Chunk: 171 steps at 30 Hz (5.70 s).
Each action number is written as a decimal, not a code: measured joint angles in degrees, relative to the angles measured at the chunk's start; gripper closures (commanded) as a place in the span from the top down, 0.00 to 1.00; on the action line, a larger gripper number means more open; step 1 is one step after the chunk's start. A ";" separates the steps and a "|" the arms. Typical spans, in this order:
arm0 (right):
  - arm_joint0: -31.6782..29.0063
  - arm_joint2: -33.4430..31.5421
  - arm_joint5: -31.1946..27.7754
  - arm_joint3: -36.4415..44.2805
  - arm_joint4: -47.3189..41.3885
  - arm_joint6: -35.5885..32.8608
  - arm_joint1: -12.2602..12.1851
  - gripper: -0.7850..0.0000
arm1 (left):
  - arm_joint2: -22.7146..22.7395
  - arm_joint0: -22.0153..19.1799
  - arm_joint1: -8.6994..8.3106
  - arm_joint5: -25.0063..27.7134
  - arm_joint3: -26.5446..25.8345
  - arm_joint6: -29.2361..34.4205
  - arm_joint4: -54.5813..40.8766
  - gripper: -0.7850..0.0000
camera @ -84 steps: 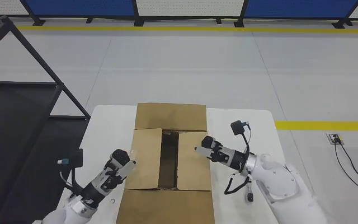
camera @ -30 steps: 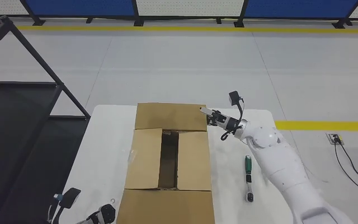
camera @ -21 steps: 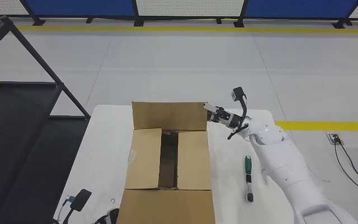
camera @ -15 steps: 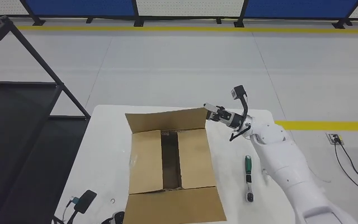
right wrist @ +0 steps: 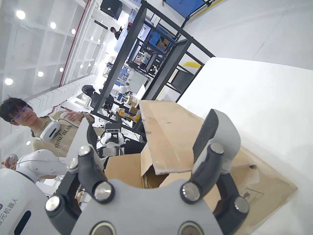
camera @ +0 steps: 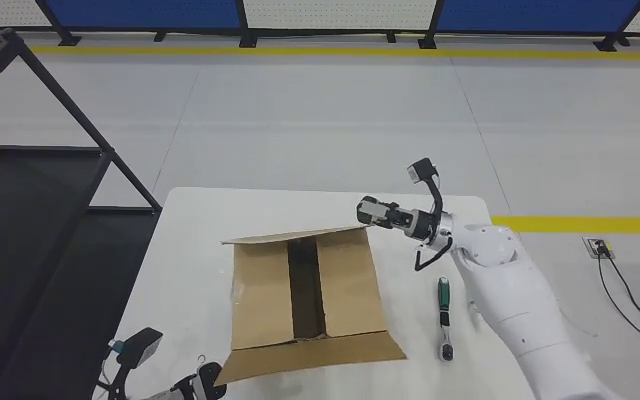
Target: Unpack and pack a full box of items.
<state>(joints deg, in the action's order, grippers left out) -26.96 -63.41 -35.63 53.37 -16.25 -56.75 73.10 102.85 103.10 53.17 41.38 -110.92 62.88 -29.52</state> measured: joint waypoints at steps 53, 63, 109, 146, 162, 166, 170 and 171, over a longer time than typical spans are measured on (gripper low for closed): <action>-6.73 -3.90 28.23 11.08 -8.78 -14.66 -3.63 1.00 | -18.52 -18.42 3.12 -22.31 -2.72 -33.95 32.99 1.00; -8.14 -5.20 21.64 13.81 -9.28 -14.48 -4.14 1.00 | -16.96 -16.71 2.94 -13.77 -5.24 -30.21 29.63 1.00; -22.15 -6.12 19.33 32.50 -16.12 -31.24 -13.97 1.00 | -3.91 -7.45 1.49 2.50 -3.40 -13.63 14.01 1.00; 7.63 17.21 17.45 1.53 -3.20 11.20 -2.57 1.00 | -1.69 2.88 -7.29 14.65 -1.29 -14.59 13.11 1.00; 15.34 24.81 16.54 -15.05 -1.81 15.35 5.22 1.00 | 3.91 7.92 -8.93 16.62 1.62 -16.67 7.17 1.00; 15.66 23.99 11.93 -16.02 -2.51 8.36 5.13 1.00 | 3.87 6.98 -8.61 15.59 4.07 -18.38 10.28 1.00; 14.97 21.69 8.80 -17.15 -2.40 5.00 3.87 1.00 | 2.72 6.08 -8.31 15.41 4.49 -20.21 12.18 1.00; 14.61 20.87 8.01 -17.43 -2.43 4.55 3.39 1.00 | 2.61 5.90 -8.27 15.41 4.60 -20.51 12.20 1.00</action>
<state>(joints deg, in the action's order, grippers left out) -12.36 -42.54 -27.62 35.94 -18.68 -52.20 76.49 105.46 109.00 44.90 56.79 -106.31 42.37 -17.32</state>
